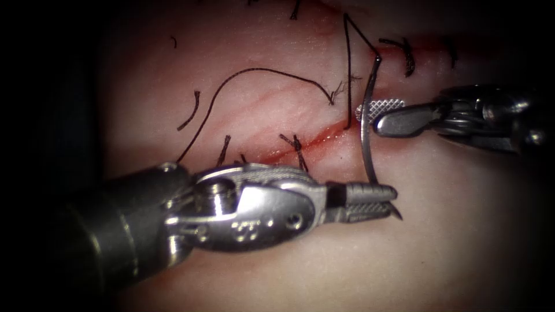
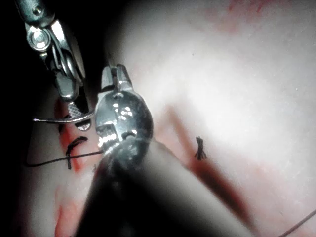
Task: Wound Closure
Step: Pass the needle back over to the right jaws.
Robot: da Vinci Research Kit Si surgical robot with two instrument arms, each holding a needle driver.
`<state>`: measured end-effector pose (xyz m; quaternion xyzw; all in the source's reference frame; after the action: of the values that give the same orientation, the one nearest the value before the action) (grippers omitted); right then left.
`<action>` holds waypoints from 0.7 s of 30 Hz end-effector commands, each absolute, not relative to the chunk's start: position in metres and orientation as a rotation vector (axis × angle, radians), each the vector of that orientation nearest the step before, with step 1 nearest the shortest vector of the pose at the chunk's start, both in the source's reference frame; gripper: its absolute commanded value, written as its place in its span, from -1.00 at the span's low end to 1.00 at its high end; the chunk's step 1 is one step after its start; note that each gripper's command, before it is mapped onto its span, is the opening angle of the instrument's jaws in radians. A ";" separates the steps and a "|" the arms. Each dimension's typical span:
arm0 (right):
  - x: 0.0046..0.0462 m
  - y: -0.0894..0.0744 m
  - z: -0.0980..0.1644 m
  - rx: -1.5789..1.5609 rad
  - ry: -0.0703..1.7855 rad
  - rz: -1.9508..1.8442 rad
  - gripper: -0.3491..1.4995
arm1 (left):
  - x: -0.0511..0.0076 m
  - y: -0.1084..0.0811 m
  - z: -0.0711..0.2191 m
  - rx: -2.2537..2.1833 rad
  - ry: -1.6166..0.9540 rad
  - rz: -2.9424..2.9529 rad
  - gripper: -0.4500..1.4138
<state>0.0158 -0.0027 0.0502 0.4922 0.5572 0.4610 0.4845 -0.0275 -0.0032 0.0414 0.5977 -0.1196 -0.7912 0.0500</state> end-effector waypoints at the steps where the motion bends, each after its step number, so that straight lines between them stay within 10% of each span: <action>1: 0.0167 -0.002 0.050 1.191 1.362 1.114 0.62 | -0.0281 -0.003 0.042 1.820 -0.370 -2.408 -0.89; 13: 0.0177 -0.002 0.051 1.155 1.380 1.091 0.42 | -0.0285 -0.003 0.042 1.823 -0.367 -2.415 -0.89; 16: 0.0177 -0.002 0.051 1.123 1.392 1.069 -0.07 | -0.0286 -0.003 0.042 1.827 -0.361 -2.419 -0.89; 17: 0.0176 -0.002 0.051 1.091 1.399 1.055 -0.75 | -0.0286 -0.003 0.041 1.827 -0.361 -2.419 -0.89; 18: 0.0175 -0.002 0.051 1.065 1.403 1.044 -1.00 | -0.0286 -0.003 0.041 1.827 -0.361 -2.419 -0.89; 21: 0.0175 -0.002 0.051 1.015 1.413 1.018 -1.00 | -0.0287 -0.003 0.041 1.827 -0.362 -2.419 -0.89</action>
<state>0.0169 -0.0026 0.0508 0.4263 0.5917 0.4283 0.5336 -0.0282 -0.0035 0.0412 0.5972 -0.1169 -0.7923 0.0438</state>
